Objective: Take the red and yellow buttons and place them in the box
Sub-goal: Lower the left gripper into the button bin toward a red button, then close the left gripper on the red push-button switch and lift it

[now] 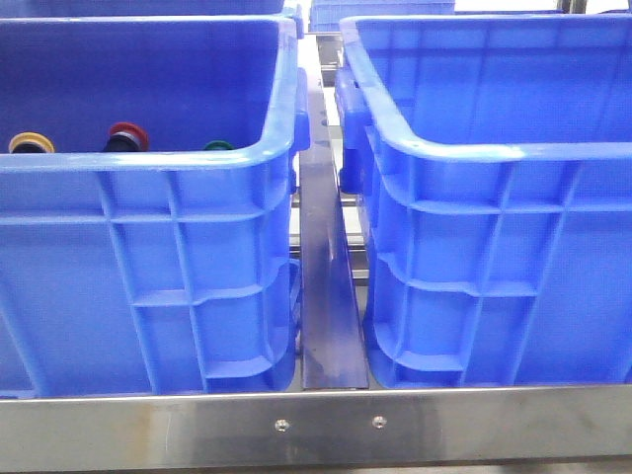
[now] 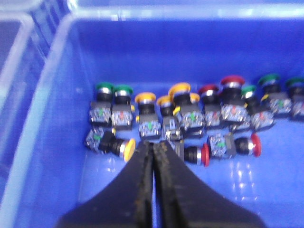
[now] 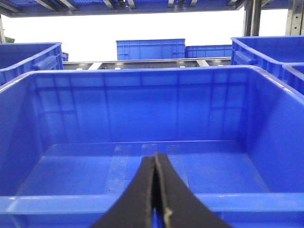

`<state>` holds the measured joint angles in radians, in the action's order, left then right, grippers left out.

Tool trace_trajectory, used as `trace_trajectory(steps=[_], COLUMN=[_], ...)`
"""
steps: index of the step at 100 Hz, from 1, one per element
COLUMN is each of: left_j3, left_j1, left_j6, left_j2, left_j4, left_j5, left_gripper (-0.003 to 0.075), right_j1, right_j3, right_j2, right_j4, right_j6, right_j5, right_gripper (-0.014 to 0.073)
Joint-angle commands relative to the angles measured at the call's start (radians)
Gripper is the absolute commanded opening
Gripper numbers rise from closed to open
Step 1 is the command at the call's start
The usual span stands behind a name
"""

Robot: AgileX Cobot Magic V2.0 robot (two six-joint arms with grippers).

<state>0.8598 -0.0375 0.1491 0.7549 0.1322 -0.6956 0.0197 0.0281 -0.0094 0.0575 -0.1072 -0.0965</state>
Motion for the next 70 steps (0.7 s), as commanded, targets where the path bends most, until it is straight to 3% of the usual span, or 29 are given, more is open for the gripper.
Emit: trace_trajectory(steps=[1,11,23,30,48,70], left_j3=[0.037,0.037,0.037,0.037,0.043,0.121], left_j1=[0.0,0.0,0.0,0.0,-0.008,-0.141], left_j6=[0.002,0.0,-0.006,-0.006,-0.04,-0.068], left_j2=[0.028,0.041,0.041,0.041,0.057,0.212], left_j4=[-0.006,-0.006,-0.006,-0.006,-0.091,-0.14], left_j5=[0.06,0.06,0.07,0.092,0.135,0.108], left_gripper=[0.0016,0.0176,0.0496,0.0598,0.0596,0.0596], right_j1=[-0.002,-0.002,-0.002,-0.002,-0.002,-0.002], right_j3=[0.004,0.004,0.004,0.004,0.004,0.004], right_j2=[-0.019,-0.019,-0.019,-0.019,-0.019,-0.019], right_j4=[0.004,0.004,0.004,0.004,0.004,0.004], right_j6=[-0.003,-0.003,-0.003,-0.003,-0.003,-0.003], right_j5=[-0.079,-0.079,-0.079,-0.079,-0.079,-0.079], right_gripper=[-0.0069,-0.0069,-0.0069,-0.0069,-0.0069,-0.0069])
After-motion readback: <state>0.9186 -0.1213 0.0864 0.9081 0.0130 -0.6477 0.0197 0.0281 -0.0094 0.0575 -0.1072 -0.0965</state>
